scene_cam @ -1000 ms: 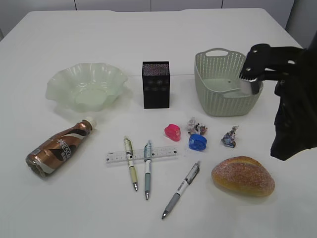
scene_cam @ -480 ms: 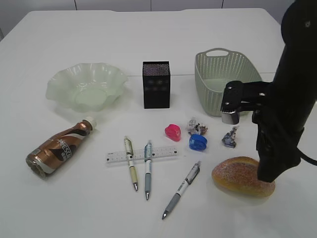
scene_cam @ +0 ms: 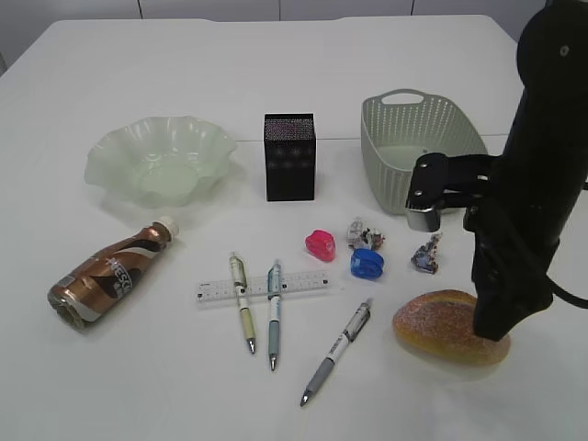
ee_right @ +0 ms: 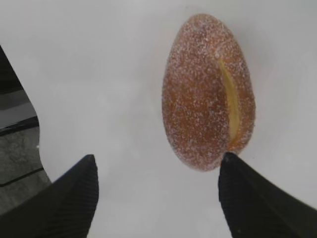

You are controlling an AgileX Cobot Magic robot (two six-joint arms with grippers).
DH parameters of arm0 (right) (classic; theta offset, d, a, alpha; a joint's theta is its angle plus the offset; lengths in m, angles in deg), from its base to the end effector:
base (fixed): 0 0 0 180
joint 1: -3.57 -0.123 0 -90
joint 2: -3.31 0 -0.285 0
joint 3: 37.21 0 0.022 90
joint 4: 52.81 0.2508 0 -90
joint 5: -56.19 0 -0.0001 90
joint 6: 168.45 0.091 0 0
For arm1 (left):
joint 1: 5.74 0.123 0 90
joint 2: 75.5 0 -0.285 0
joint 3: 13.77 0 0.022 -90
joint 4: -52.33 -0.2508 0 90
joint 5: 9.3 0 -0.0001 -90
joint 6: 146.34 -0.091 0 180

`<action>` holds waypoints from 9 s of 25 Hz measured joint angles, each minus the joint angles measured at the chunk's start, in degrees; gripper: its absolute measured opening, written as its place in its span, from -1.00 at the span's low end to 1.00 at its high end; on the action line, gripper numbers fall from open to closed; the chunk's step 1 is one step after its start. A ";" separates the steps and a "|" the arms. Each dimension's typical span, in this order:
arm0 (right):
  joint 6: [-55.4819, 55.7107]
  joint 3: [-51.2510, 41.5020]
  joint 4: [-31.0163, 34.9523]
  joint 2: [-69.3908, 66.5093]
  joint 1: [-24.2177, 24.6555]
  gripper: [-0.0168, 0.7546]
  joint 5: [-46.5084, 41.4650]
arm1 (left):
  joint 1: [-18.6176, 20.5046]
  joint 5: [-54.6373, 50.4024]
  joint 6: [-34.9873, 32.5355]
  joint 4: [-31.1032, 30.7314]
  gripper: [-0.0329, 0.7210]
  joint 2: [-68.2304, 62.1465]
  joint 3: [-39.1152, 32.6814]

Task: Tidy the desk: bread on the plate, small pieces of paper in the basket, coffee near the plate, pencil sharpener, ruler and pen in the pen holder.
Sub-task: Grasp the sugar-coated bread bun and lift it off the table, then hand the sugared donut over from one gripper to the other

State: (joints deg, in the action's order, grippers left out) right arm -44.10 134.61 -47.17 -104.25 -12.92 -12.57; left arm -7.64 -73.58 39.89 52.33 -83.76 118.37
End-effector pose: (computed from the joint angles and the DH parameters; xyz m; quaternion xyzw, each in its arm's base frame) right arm 0.2991 0.0972 0.2153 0.5718 -0.8182 -0.0557 0.0218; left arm -0.0076 0.0003 0.2759 -0.0328 0.8671 -0.0352 0.4957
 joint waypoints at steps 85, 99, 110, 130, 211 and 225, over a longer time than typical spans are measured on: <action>13.03 -6.60 -4.90 -9.24 0.00 -0.34 14.98 | 0.00 0.00 0.00 0.00 0.57 0.00 0.00; 17.62 -0.23 8.33 -4.51 0.00 -0.35 7.25 | 0.00 0.00 0.00 0.00 0.57 0.00 0.00; 15.99 -0.23 21.04 12.42 0.00 -0.37 1.66 | 0.00 0.00 0.00 0.00 0.57 0.00 0.00; -11.09 -3.64 63.56 26.07 0.00 -0.37 -1.29 | 0.00 -1.01 0.61 4.95 0.57 -5.40 0.52; -24.16 -17.30 81.32 15.95 4.95 -0.38 1.35 | -15.91 -3.67 -63.86 88.59 0.84 -93.87 39.89; -24.03 -17.38 81.20 15.95 4.95 -0.38 1.47 | -18.06 -3.67 -64.93 89.87 0.80 -96.88 39.89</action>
State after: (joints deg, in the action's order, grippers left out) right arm -68.13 117.24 34.03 -88.30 -7.97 -11.10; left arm -25.71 -77.25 -25.04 142.19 -180.65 158.25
